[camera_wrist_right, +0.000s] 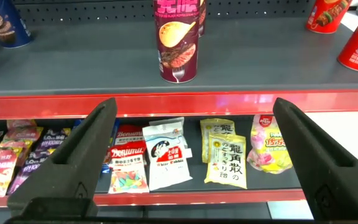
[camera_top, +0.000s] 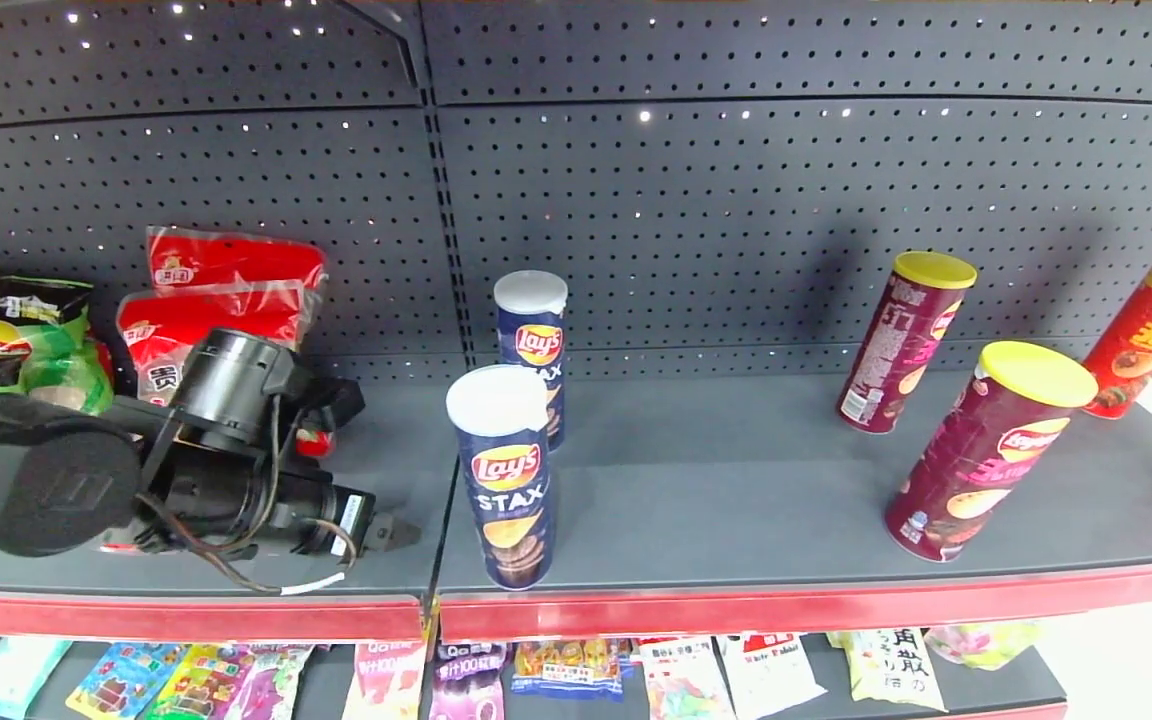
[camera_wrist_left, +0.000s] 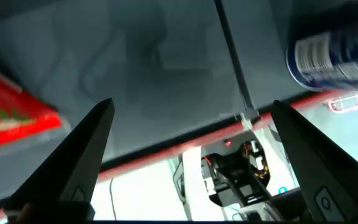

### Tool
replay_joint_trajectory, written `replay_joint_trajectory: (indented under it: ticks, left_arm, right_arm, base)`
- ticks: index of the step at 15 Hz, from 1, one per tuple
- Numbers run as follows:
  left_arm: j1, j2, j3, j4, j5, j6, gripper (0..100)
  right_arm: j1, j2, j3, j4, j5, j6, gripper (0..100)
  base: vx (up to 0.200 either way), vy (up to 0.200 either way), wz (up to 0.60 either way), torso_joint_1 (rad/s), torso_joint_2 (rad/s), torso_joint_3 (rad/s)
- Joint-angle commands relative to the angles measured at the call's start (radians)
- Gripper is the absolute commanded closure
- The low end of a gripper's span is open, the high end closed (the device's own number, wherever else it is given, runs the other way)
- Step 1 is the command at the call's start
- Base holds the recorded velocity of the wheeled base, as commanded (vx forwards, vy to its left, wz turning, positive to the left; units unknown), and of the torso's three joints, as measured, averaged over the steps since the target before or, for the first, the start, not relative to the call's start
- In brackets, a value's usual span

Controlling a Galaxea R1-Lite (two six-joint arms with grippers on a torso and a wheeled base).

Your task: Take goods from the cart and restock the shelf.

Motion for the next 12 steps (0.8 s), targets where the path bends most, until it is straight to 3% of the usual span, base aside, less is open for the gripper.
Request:
replay_joint_trajectory:
  ticks: [1,5,12]
  left_arm:
    - [-0.010,0.050,-0.015,-0.004,0.001,0.000,0]
    - [-0.028,0.119,-0.045,-0.042,0.050,-0.003,0]
    - [-0.062,0.170,-0.099,-0.062,0.067,-0.005,0]
  right_arm:
    - [0.000,0.001,0.000,0.000,0.000,0.000,0]
    - [0.000,0.001,0.000,0.000,0.000,0.000,0]
    - [0.000,0.001,0.000,0.000,0.000,0.000,0]
  base:
    - [0.000,0.000,0.00,0.000,0.00,0.000]
    - [0.000,0.000,0.00,0.000,0.00,0.000]
    - [0.000,0.000,0.00,0.000,0.00,0.000]
